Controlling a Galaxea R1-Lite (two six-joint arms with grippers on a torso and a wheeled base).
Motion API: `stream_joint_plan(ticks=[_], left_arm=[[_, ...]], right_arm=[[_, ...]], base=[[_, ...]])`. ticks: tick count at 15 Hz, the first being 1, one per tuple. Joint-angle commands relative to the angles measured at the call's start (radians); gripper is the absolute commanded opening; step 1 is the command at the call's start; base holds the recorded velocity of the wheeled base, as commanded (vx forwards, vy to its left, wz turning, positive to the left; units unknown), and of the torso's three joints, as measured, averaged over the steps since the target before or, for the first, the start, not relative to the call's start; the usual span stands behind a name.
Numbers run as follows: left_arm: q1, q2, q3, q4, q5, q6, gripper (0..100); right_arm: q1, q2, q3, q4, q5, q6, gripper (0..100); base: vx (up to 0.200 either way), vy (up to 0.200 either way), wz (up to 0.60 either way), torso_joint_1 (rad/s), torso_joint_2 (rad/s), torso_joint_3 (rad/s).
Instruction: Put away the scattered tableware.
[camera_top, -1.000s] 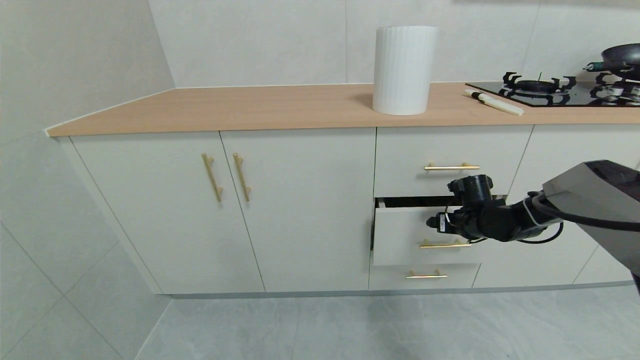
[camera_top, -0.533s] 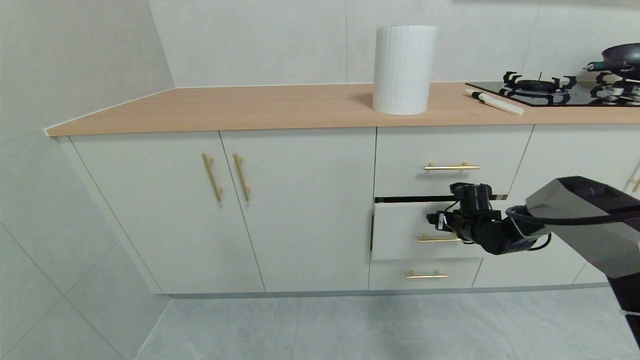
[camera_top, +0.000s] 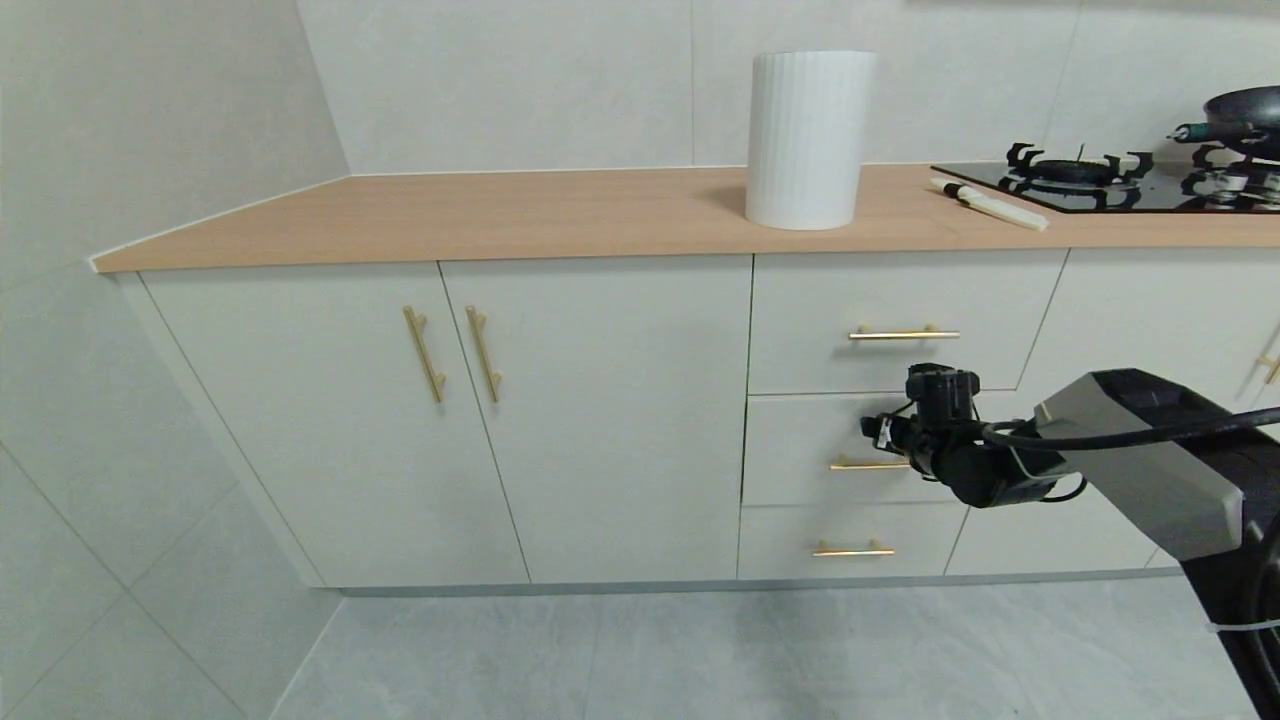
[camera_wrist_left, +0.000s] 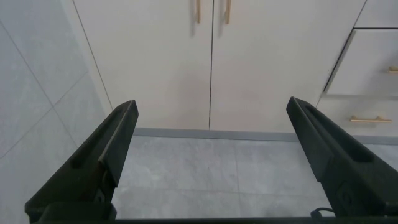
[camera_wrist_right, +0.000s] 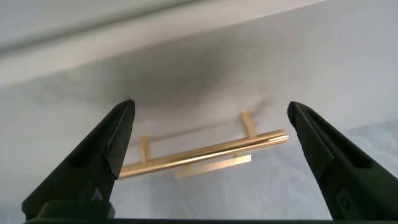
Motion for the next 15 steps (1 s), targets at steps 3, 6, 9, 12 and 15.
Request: stream_joint_plan(ticks=[3, 6, 9, 12, 15], left_arm=[[0.0, 0.0, 0.0, 0.0, 0.001, -0.001, 100], [0.0, 0.0, 0.0, 0.0, 0.001, -0.001, 100], [0.0, 0.0, 0.0, 0.0, 0.001, -0.001, 100], [0.0, 0.0, 0.0, -0.001, 0.001, -0.001, 100], [0.0, 0.0, 0.0, 0.0, 0.001, -0.001, 100]], right_arm=[[-0.003, 0.045, -0.078, 0.004, -0.001, 0.047, 100], [-0.005, 0.047, -0.085, 0.003, -0.004, 0.061, 100], [-0.005, 0.043, -0.085, 0.003, -0.005, 0.062, 100], [-0.006, -0.006, -0.035, 0.009, -0.014, 0.061, 100], [-0.002, -0.283, 0.258, 0.004, 0.006, 0.056, 100]], base=[[0.0, 0.0, 0.0, 0.0, 0.0, 0.0], [0.0, 0.0, 0.0, 0.0, 0.0, 0.0], [0.0, 0.0, 0.0, 0.0, 0.0, 0.0], [0.0, 0.0, 0.0, 0.0, 0.0, 0.0], [0.0, 0.0, 0.0, 0.0, 0.0, 0.0]])
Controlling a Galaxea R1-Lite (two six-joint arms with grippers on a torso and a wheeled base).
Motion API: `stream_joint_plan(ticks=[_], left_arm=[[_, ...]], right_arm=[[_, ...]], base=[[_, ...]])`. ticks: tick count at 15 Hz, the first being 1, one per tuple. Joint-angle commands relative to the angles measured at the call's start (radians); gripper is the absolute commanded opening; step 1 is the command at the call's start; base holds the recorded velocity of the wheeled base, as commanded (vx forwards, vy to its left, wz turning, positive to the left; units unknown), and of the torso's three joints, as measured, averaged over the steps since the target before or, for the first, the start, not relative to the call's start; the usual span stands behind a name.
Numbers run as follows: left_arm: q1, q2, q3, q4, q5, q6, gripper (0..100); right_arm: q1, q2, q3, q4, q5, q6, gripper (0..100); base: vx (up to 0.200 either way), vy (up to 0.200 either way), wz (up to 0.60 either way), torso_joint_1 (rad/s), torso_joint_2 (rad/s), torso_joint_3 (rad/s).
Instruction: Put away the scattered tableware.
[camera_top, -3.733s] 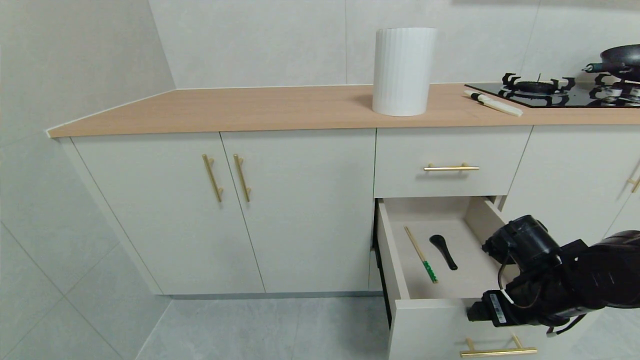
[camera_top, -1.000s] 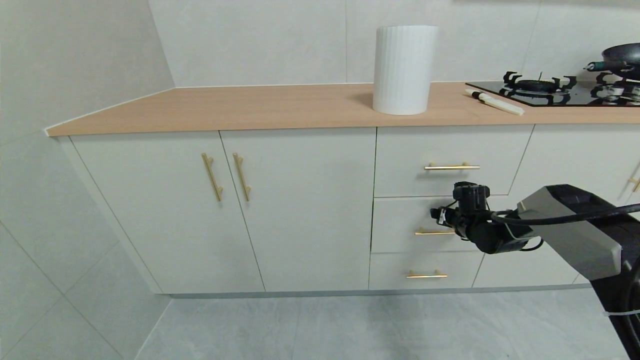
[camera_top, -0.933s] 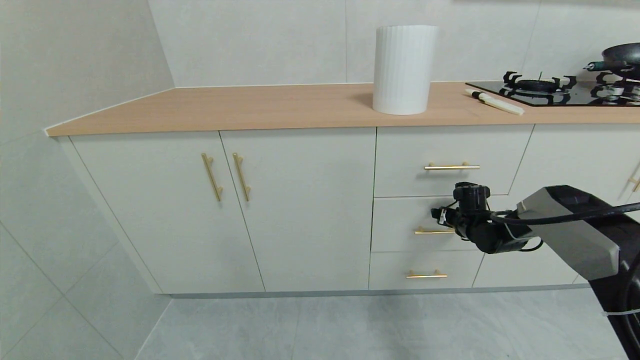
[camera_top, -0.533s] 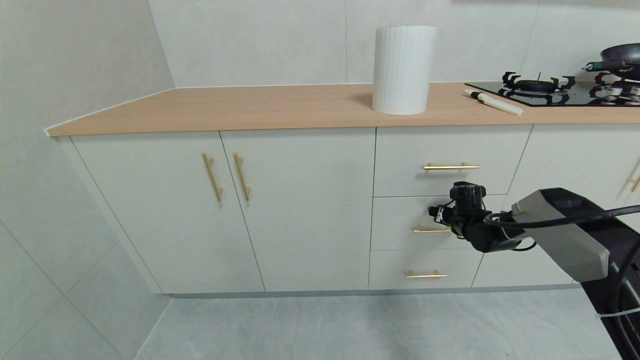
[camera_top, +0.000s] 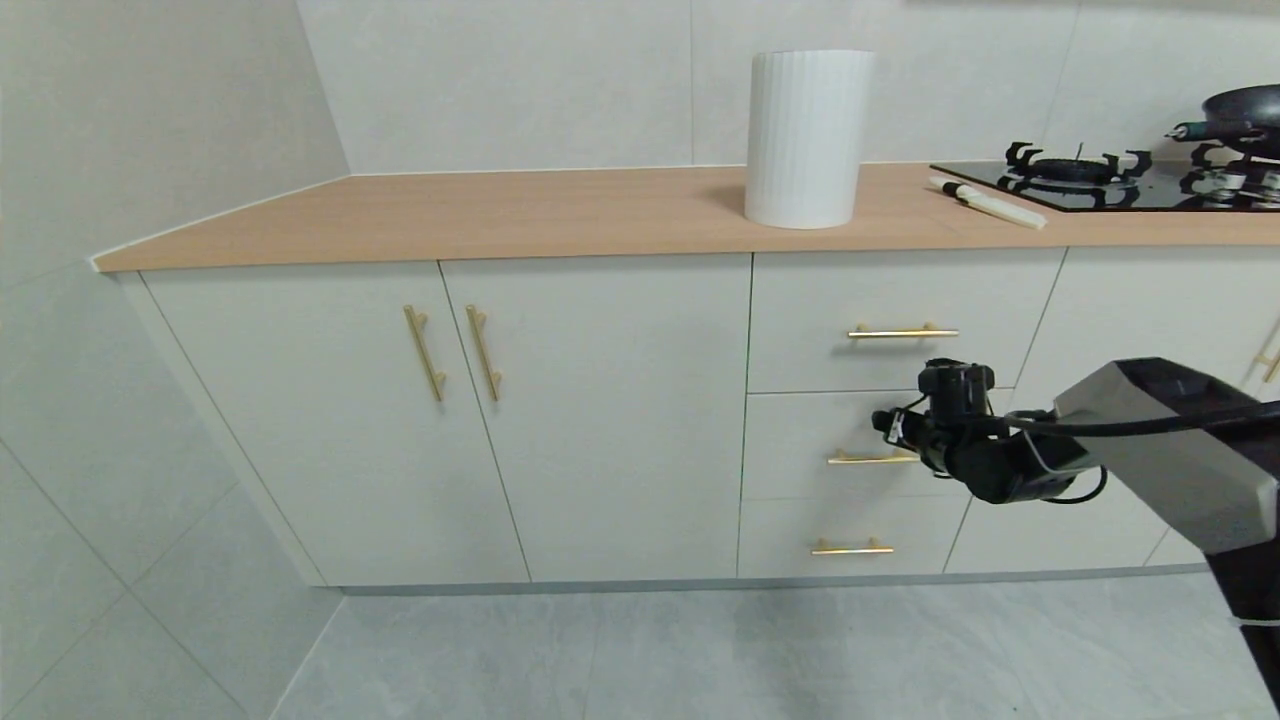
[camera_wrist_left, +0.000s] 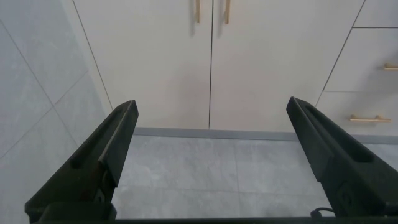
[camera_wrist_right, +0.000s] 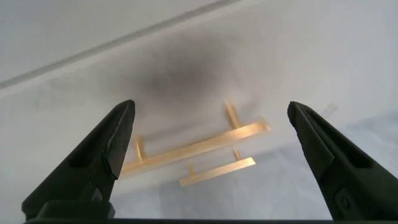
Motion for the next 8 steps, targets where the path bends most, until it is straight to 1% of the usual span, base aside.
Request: stream_joint_plan(ticks=[1, 2, 3, 5, 6, 7, 8], left_arm=[[0.0, 0.0, 0.0, 0.0, 0.0, 0.0, 100], [0.0, 0.0, 0.0, 0.0, 0.0, 0.0, 100], [0.0, 0.0, 0.0, 0.0, 0.0, 0.0, 100], [0.002, 0.0, 0.0, -0.002, 0.0, 0.0, 100], [0.002, 0.0, 0.0, 0.0, 0.0, 0.0, 100], [0.0, 0.0, 0.0, -0.002, 0.0, 0.0, 100], [0.0, 0.0, 0.0, 0.0, 0.0, 0.0, 100]], right_arm=[[0.005, -0.288, 0.242, 0.001, 0.011, -0.005, 100], [0.005, -0.418, 0.343, 0.001, 0.008, -0.01, 100], [0.005, -0.527, 0.412, 0.002, 0.006, -0.01, 100], [0.005, -0.837, 0.611, 0.002, 0.002, -0.016, 100], [0.005, -0.984, 0.702, 0.002, 0.0, -0.047, 100], [0.005, -1.069, 0.754, 0.002, 0.0, -0.071, 100], [0.003, -1.238, 0.854, 0.007, 0.002, -0.128, 100]], base=[[0.0, 0.0, 0.0, 0.0, 0.0, 0.0], [0.0, 0.0, 0.0, 0.0, 0.0, 0.0], [0.0, 0.0, 0.0, 0.0, 0.0, 0.0], [0.0, 0.0, 0.0, 0.0, 0.0, 0.0], [0.0, 0.0, 0.0, 0.0, 0.0, 0.0], [0.0, 0.0, 0.0, 0.0, 0.0, 0.0], [0.0, 0.0, 0.0, 0.0, 0.0, 0.0]])
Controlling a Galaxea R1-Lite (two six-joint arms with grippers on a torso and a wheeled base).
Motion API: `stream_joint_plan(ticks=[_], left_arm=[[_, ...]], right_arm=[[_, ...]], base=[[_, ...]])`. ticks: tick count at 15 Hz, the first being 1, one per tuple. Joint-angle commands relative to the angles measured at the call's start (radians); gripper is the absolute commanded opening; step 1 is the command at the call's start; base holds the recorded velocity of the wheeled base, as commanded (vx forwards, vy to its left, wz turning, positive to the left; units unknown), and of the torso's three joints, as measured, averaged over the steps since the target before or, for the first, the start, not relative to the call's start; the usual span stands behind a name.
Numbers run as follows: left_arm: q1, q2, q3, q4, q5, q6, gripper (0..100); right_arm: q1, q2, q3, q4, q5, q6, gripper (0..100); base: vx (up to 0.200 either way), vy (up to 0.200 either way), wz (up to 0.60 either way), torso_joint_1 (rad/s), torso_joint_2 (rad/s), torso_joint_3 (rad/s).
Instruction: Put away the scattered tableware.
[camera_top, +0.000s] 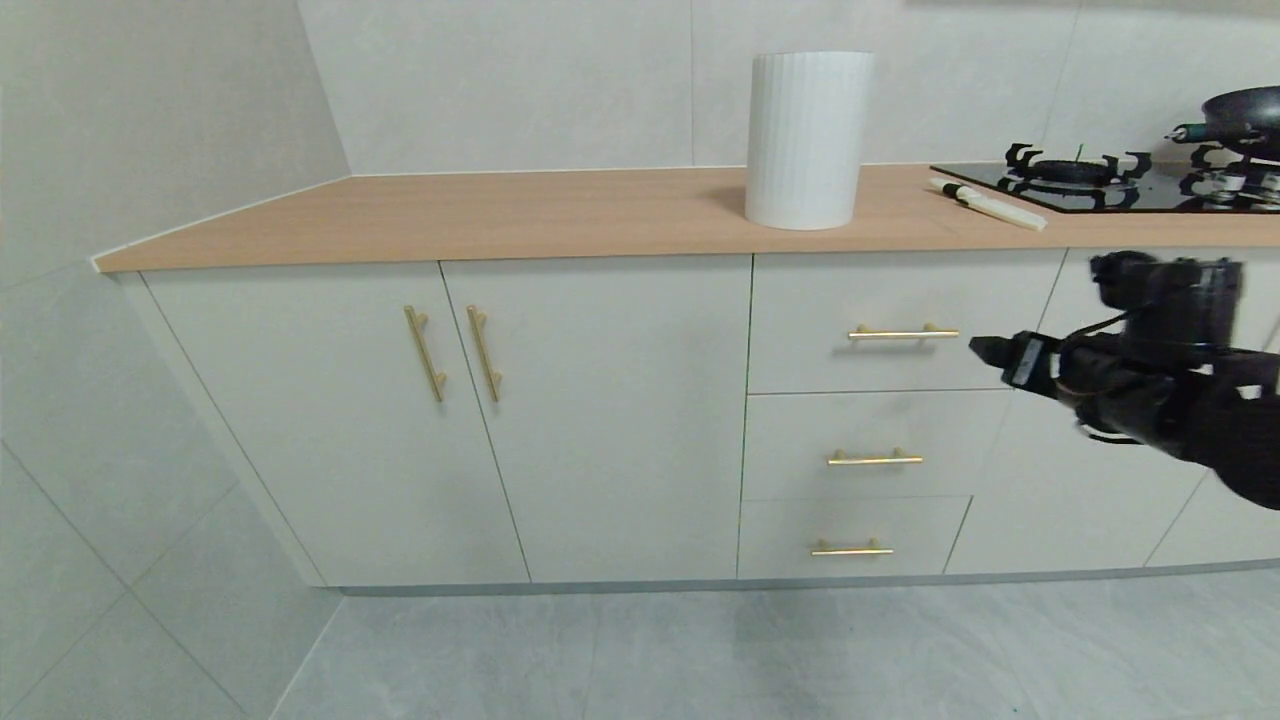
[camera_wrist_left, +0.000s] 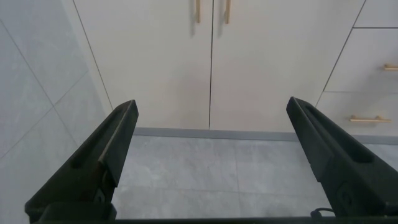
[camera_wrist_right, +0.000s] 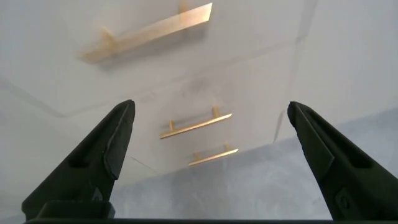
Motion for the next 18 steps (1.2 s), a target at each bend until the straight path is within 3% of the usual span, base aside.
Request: stream_joint_plan(ticks=[1, 3, 5, 10, 13, 16, 18], left_arm=[[0.0, 0.0, 0.0, 0.0, 0.0, 0.0, 100], [0.0, 0.0, 0.0, 0.0, 0.0, 0.0, 100], [0.0, 0.0, 0.0, 0.0, 0.0, 0.0, 100], [0.0, 0.0, 0.0, 0.0, 0.0, 0.0, 100], [0.0, 0.0, 0.0, 0.0, 0.0, 0.0, 100], [0.0, 0.0, 0.0, 0.0, 0.0, 0.0, 100], [0.002, 0.0, 0.0, -0.002, 0.0, 0.0, 100]], right_arm=[[0.0, -0.603, 0.353, 0.016, 0.0, -0.129, 100], [-0.063, -0.923, 0.477, 0.131, -0.006, -0.249, 100], [-0.109, -1.113, 0.463, 0.315, -0.004, -0.255, 100], [-0.111, -1.524, 0.466, 0.685, -0.008, -0.315, 100], [-0.112, -1.67, 0.482, 0.801, -0.035, -0.315, 100], [-0.14, -1.736, 0.557, 0.796, -0.032, -0.304, 100], [-0.14, -1.736, 0.61, 0.758, 0.057, -0.297, 100]], base=[[0.0, 0.0, 0.0, 0.0, 0.0, 0.0], [0.0, 0.0, 0.0, 0.0, 0.0, 0.0], [0.0, 0.0, 0.0, 0.0, 0.0, 0.0], [0.0, 0.0, 0.0, 0.0, 0.0, 0.0], [0.0, 0.0, 0.0, 0.0, 0.0, 0.0], [0.0, 0.0, 0.0, 0.0, 0.0, 0.0], [0.0, 0.0, 0.0, 0.0, 0.0, 0.0]])
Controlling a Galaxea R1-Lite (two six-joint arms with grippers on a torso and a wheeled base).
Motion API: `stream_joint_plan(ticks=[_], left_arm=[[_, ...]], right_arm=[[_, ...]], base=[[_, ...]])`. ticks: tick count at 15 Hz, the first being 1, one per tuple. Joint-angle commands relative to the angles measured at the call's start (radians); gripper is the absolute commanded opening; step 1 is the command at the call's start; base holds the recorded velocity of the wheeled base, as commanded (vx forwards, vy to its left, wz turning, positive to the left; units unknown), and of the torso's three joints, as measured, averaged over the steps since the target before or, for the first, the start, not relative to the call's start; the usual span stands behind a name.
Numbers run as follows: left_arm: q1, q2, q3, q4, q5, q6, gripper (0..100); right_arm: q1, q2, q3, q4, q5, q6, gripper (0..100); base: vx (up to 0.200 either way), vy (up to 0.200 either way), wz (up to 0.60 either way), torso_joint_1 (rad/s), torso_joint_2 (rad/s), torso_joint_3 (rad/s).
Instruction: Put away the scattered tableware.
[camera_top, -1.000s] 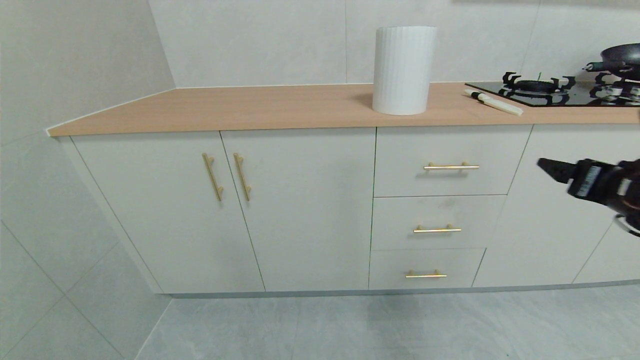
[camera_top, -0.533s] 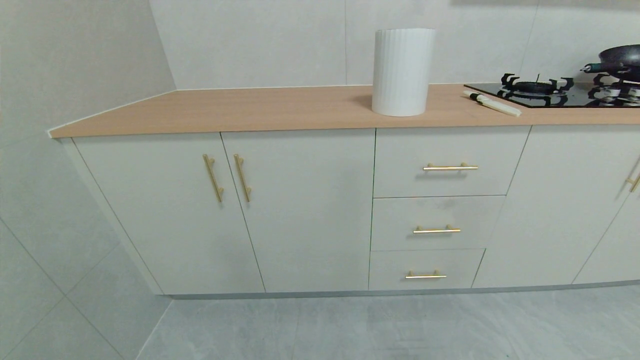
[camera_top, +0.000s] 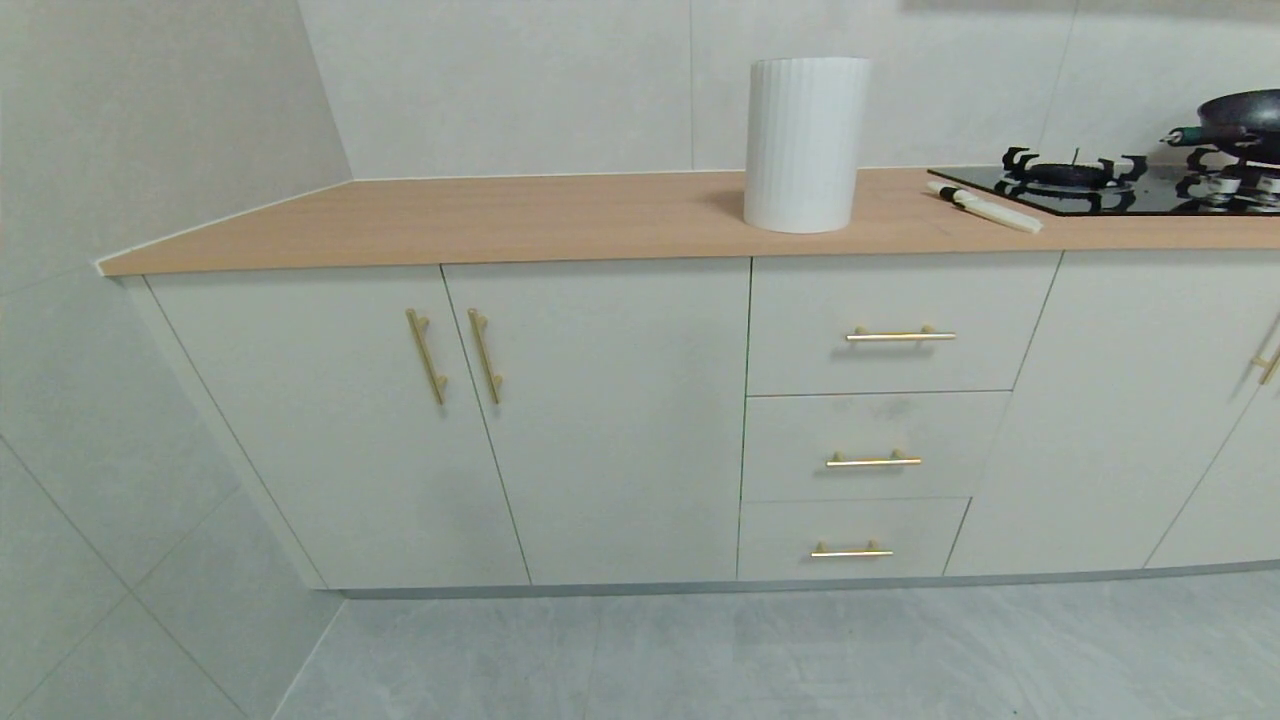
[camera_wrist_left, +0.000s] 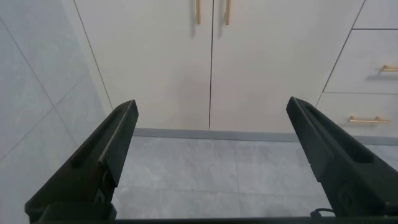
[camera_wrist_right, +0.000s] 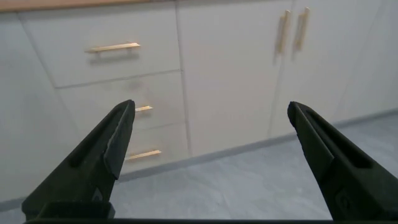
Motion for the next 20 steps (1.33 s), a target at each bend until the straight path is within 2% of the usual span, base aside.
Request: stream_joint_plan(ticks=[1, 2, 4, 6, 10, 11, 15, 19, 20], left_arm=[[0.0, 0.0, 0.0, 0.001, 0.0, 0.0, 100], [0.0, 0.0, 0.0, 0.001, 0.0, 0.0, 100], [0.0, 0.0, 0.0, 0.001, 0.0, 0.0, 100], [0.0, 0.0, 0.0, 0.001, 0.0, 0.0, 100], [0.0, 0.0, 0.0, -0.001, 0.001, 0.0, 100], [0.0, 0.0, 0.0, -0.001, 0.0, 0.0, 100], [0.0, 0.0, 0.0, 0.001, 0.0, 0.001, 100], [0.0, 0.0, 0.0, 0.001, 0.0, 0.0, 100], [0.0, 0.0, 0.0, 0.001, 0.0, 0.0, 100]], right_arm=[[-0.003, -0.033, 0.081, -0.059, 0.073, 0.002, 100], [-0.003, -0.033, 0.102, -0.076, 0.089, 0.001, 100], [-0.003, -0.033, 0.259, -0.176, 0.187, -0.021, 100], [-0.003, -0.033, 0.332, -0.223, 0.199, -0.05, 100], [-0.003, -0.033, 0.332, -0.237, 0.221, -0.036, 100], [-0.003, -0.033, 0.332, -0.188, 0.221, -0.034, 100], [-0.003, -0.031, 0.332, -0.197, 0.267, -0.077, 100], [-0.003, -0.033, 0.332, -0.197, 0.265, -0.065, 100], [-0.003, -0.033, 0.332, -0.197, 0.262, -0.062, 100]], base=[[0.0, 0.0, 0.0, 0.0, 0.0, 0.0], [0.0, 0.0, 0.0, 0.0, 0.0, 0.0], [0.0, 0.0, 0.0, 0.0, 0.0, 0.0], [0.0, 0.0, 0.0, 0.0, 0.0, 0.0], [0.0, 0.0, 0.0, 0.0, 0.0, 0.0], [0.0, 0.0, 0.0, 0.0, 0.0, 0.0], [0.0, 0.0, 0.0, 0.0, 0.0, 0.0], [0.0, 0.0, 0.0, 0.0, 0.0, 0.0], [0.2, 0.0, 0.0, -0.007, 0.01, 0.007]])
